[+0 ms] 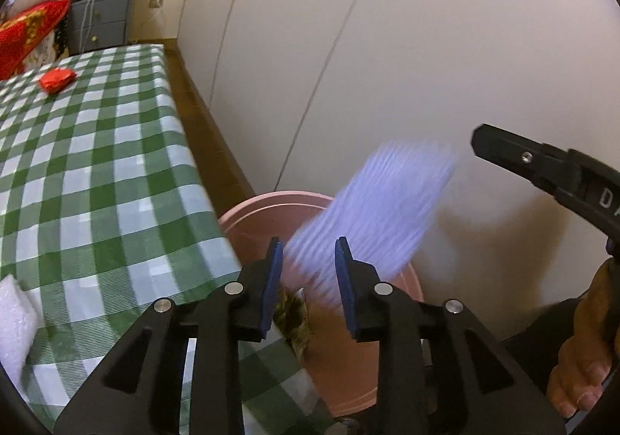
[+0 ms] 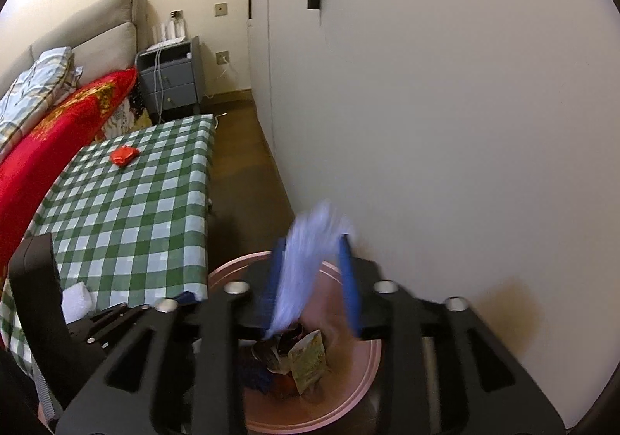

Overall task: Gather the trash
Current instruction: 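Open both grippers over the pink bucket to drop the scrunchie and foam net, then grasp the second white foam net on the table with the left gripper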

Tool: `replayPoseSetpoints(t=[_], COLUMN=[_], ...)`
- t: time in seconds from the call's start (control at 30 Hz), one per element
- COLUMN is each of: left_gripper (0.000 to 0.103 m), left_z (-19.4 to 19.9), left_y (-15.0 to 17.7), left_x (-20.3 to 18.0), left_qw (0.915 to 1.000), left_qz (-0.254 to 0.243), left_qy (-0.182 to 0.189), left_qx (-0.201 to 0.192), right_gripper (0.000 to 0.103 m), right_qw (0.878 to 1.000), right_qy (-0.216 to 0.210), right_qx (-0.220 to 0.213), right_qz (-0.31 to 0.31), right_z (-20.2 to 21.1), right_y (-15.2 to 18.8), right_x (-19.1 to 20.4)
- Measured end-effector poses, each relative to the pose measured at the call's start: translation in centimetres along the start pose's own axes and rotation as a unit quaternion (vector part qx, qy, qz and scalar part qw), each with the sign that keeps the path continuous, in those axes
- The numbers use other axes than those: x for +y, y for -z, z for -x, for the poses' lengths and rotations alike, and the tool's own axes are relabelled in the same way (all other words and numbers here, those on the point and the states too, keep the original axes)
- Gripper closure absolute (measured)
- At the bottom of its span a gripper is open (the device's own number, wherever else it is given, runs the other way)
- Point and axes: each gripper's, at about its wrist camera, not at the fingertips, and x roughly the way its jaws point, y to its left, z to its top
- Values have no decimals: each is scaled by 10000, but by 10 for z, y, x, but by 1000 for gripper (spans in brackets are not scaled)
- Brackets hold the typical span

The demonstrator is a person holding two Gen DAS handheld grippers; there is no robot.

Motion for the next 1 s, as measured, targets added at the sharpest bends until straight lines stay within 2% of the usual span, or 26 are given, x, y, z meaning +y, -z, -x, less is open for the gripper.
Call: replayPoseSetpoints(t=[0.1,0.2,0.33,0.43,0.47,0.5,0.53,0.57,0.63,0.67,0.77,0.8,1.0], left_gripper=[75,75,75,71,65,60,49,46,46,43,43,43,42], left_z=[10,23,48,65,72,79,83,88,93,97,100,101,93], left_y=[0,0,7,13,15,18,18,21,26,30,39,42,48], left_x=[10,20,39,56,64,71,78,87,105,112,138,143,133], left_qw=[9998,9987,9933,9855,9817,9768,9730,9669,9543,9499,9393,9381,9439], left_qz=[95,174,301,447,522,588,640,734,920,1021,1419,1498,1263], left_qy=[-125,-412,-1029,-1543,-1733,-1961,-2123,-2360,-2799,-2920,-3114,-3118,-3051], left_qx=[-91,-230,-440,-549,-587,-624,-637,-630,-503,-461,-267,-200,23], right_gripper=[59,59,59,59,59,59,59,59,59,59,59,59,59], right_qw=[10000,10000,9999,9995,9994,9992,9990,9988,9985,9983,9976,9974,9963], right_qy=[4,-39,-169,-300,-350,-399,-432,-472,-545,-576,-672,-698,-815], right_qx=[-8,-20,0,35,50,66,79,93,105,112,117,115,119], right_qz=[11,53,29,-7,-17,-21,-19,-15,13,39,126,153,244], right_z=[0,-1,0,0,0,0,0,0,0,0,0,-1,-4], right_y=[1,1,2,4,5,6,7,8,9,10,12,12,13], right_x=[2,3,8,12,13,15,17,19,24,26,35,38,46])
